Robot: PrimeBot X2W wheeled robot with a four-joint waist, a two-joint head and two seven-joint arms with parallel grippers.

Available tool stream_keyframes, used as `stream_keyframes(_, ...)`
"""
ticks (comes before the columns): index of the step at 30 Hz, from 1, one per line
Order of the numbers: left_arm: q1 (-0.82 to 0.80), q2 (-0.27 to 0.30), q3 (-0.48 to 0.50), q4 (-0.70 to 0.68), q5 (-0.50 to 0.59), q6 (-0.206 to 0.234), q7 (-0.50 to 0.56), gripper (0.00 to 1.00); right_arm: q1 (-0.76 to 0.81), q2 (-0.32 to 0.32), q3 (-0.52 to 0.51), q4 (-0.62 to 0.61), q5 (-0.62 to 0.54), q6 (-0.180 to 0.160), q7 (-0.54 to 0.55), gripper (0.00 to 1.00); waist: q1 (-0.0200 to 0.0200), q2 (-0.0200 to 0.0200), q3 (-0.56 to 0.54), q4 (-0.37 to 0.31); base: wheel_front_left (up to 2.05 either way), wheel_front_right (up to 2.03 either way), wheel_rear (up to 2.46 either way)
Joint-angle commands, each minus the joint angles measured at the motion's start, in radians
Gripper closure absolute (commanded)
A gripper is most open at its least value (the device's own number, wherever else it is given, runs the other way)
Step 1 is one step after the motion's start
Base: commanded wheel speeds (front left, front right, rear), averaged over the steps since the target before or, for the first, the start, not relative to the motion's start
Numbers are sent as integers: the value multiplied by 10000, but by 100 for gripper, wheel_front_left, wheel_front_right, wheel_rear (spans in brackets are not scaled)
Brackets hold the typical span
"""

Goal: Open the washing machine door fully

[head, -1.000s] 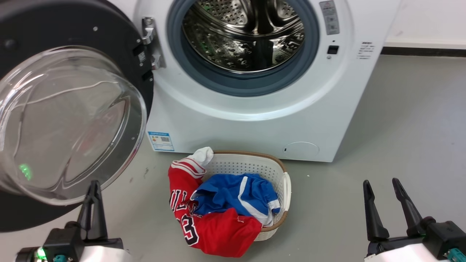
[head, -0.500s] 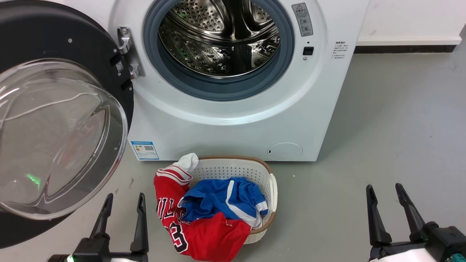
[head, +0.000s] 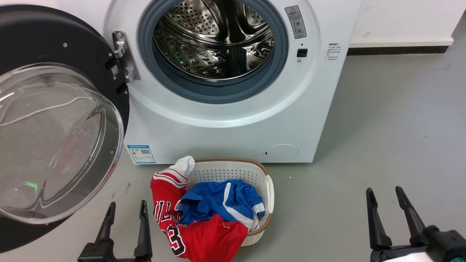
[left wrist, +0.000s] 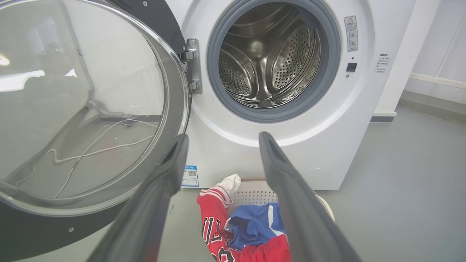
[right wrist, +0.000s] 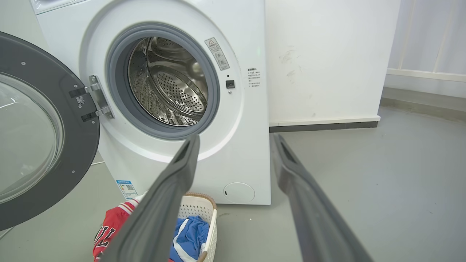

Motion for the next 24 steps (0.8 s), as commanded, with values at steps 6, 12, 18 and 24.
stream_keyframes(6, -64, -11, -52, 42, -37, 123, -26, 0, 107, 25, -15, -66, 89, -3, -21, 0, 1, 0, -47, 22, 0, 0, 0)
stream_keyframes(12, -66, -11, -86, 68, -35, 192, -26, 0, 99, 25, -25, -59, 96, -3, -21, 0, 1, 0, -85, 25, 0, 0, 0)
stream_keyframes(18, -14, 0, -63, 74, -18, 228, 0, 100, 12, 2, -43, -35, 66, 2, 0, 100, 1, 0, -105, 33, 0, 0, 0)
stream_keyframes(24, 48, -8, -54, 633, -239, 197, 94, 100, 66, -5, 2, 482, 266, 2, 70, 100, 1, 0, -105, 34, 0, 0, 0)
